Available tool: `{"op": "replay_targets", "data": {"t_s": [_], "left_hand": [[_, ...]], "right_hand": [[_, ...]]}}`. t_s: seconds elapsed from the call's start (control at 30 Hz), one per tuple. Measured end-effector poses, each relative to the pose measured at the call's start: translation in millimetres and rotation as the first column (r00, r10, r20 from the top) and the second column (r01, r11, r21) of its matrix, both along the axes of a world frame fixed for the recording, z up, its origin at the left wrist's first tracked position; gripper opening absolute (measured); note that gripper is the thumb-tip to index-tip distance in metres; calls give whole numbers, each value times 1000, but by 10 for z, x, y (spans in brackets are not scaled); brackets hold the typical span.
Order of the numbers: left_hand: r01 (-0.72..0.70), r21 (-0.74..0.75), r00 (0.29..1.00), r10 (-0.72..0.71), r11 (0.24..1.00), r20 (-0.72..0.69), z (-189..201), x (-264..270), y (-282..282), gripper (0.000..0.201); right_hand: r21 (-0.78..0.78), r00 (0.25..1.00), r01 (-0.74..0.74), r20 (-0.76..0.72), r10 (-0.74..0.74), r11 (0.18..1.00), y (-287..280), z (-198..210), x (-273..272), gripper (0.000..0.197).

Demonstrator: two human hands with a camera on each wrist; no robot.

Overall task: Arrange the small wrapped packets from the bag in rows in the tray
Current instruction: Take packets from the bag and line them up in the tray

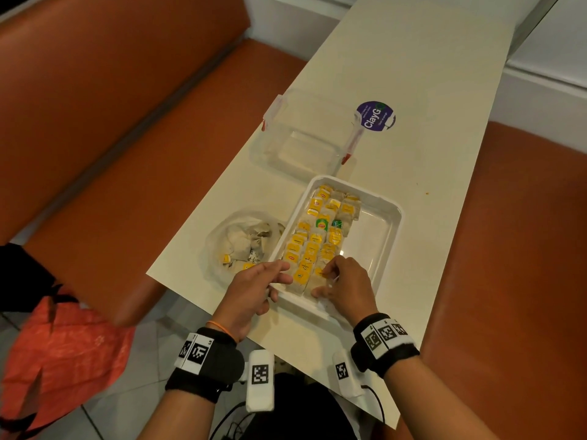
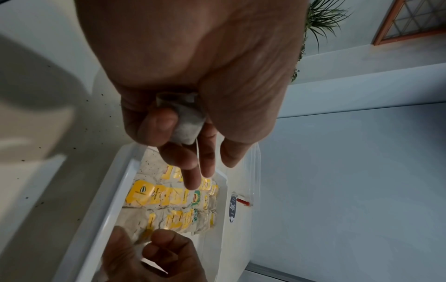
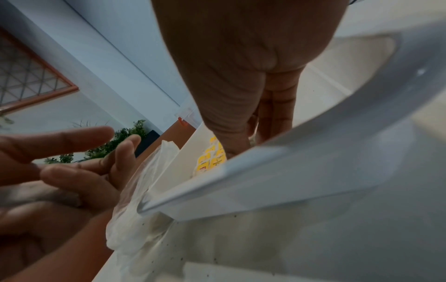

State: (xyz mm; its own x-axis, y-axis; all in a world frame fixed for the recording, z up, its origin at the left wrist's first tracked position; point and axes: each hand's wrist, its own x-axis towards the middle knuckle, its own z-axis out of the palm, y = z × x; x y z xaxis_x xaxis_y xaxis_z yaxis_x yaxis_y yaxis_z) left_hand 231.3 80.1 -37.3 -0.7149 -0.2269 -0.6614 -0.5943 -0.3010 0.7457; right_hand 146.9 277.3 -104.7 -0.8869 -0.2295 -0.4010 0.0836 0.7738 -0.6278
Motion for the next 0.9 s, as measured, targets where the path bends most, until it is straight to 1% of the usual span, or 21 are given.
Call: {"op": "replay_targets", "data": {"t_s": [0.07, 0.13, 0.27, 0.37, 0.43, 0.47, 0.5, 0.57, 0.6, 0.63, 0.7, 0.77, 0.83, 0.9], "left_hand": [[-22, 5, 1000, 21, 1000, 8, -10, -10, -4, 31], [-68, 35, 998, 67, 997, 10, -3, -22, 4, 39], [-147, 158, 989, 146, 976, 23, 45, -37, 35, 57], [-176, 277, 984, 175, 945, 29, 87, -60, 91, 70], [-192, 343, 981, 191, 919, 37, 108, -88, 138, 77], [-198, 376, 980, 197, 905, 39, 117, -101, 156, 79], [-198, 404, 979, 198, 893, 42, 130, -112, 177, 79], [-182, 448, 983, 177, 875, 53, 158, -127, 223, 80], [-172, 465, 985, 164, 869, 58, 183, -134, 253, 81], [-161, 477, 987, 152, 864, 58, 205, -142, 281, 83], [-142, 488, 990, 136, 861, 48, 230, -162, 321, 86], [-121, 485, 992, 117, 866, 38, 238, -168, 350, 88], [-103, 479, 995, 98, 872, 36, 238, -155, 352, 87], [-88, 488, 996, 83, 868, 33, 235, -139, 349, 86]], "right_hand": [[25, 999, -46, 19, 45, 999, 5, -42, 6, 45], [18, 999, -42, 35, 41, 999, 7, -79, -2, 42], [0, 999, -31, 37, 31, 1000, 3, 11, -27, 40], [-73, 999, 0, -33, -2, 997, 1, 305, -15, 37], [-203, 997, -6, -83, -11, 979, -9, 619, 25, 31], [-265, 994, -54, -103, 27, 963, -22, 786, 56, 31], [-292, 986, -139, -127, 106, 946, -33, 934, 95, 33], [-235, 931, -353, -187, 315, 905, -54, 1092, 177, 43], [-185, 893, -432, -227, 390, 883, -65, 1097, 210, 49], [-141, 865, -473, -263, 428, 870, -77, 1077, 228, 53], [-62, 837, -492, -306, 453, 868, -94, 1031, 236, 59], [3, 812, -507, -334, 478, 862, -93, 1002, 231, 60], [22, 805, -506, -346, 482, 862, -75, 1003, 218, 51], [0, 821, -491, -335, 462, 871, -47, 1020, 209, 40]]}}
